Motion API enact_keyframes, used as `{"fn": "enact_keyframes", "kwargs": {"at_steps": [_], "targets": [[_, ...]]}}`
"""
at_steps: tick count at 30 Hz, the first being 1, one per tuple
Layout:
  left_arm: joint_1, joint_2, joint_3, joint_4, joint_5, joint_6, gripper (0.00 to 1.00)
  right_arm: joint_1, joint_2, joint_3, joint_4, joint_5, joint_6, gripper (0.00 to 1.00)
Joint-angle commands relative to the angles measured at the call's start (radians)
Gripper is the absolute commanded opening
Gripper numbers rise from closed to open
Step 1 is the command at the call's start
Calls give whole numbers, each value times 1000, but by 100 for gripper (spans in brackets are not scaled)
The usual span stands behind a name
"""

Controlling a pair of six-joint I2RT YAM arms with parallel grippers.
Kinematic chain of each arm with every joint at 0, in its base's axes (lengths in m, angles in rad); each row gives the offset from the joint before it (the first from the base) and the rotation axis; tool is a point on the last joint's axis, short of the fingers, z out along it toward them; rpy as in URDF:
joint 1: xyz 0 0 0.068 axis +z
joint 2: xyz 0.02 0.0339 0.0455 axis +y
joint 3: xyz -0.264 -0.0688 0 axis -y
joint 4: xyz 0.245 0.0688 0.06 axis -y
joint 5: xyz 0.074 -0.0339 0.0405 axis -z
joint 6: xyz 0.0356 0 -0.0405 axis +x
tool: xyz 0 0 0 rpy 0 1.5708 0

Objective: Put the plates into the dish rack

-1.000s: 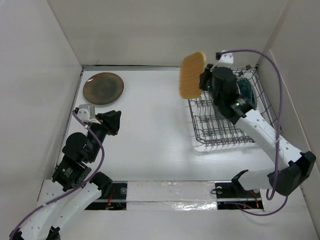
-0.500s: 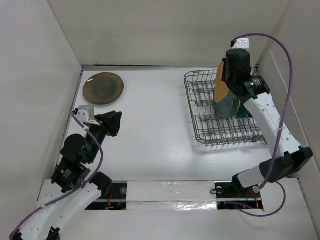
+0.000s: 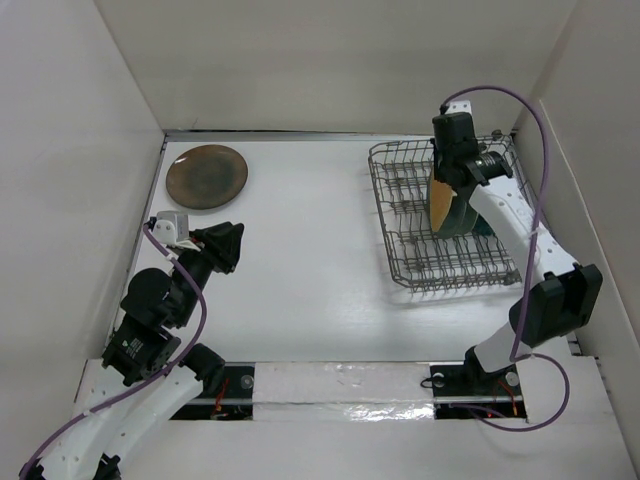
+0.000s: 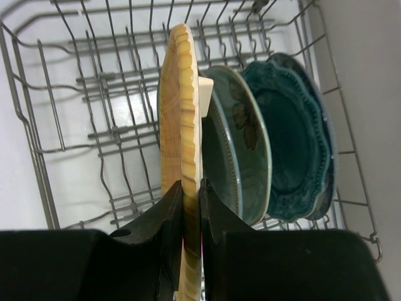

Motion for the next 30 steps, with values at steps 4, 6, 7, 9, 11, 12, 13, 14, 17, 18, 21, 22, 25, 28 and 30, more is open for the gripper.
{"fn": "enact_keyframes", "kwargs": {"at_steps": [4,6,7,9,11,12,13,14,17,18,21,22,25,28,30], "targets": [[2,7,-2,49,4,0,28,-11,-3,-75,146,-43,-17,0],[2,10,5,43,1,0,28,-11,5,-84,155,-51,-17,0],[2,9,5,41,-2,0,28,-11,12,-86,156,-48,-14,0],[2,0,-1,49,-5,2,28,-11,14,-104,166,-64,-13,0],[2,4,-2,50,-5,2,28,-11,32,-106,160,-74,-19,0],[2,10,2,46,-5,2,28,-11,41,-98,152,-68,-25,0],[2,12,3,43,-6,2,28,-11,51,-97,146,-63,-27,0],[2,12,2,44,-6,2,28,-11,58,-97,133,-63,-28,0],[2,15,-2,52,0,2,28,-22,55,-114,135,-98,-31,0],[2,23,0,49,3,2,28,-34,60,-115,133,-107,-28,0],[2,24,0,49,7,0,28,-34,46,-138,146,-89,-5,0],[2,27,-3,53,7,2,28,-34,37,-153,156,-90,-1,3],[2,46,2,44,0,-1,28,-56,20,-193,184,-92,22,24],[2,56,-1,50,-20,-7,29,-56,-18,-229,211,-80,47,43],[2,78,2,40,-49,-21,29,-56,-32,-247,245,-83,53,53]]}}
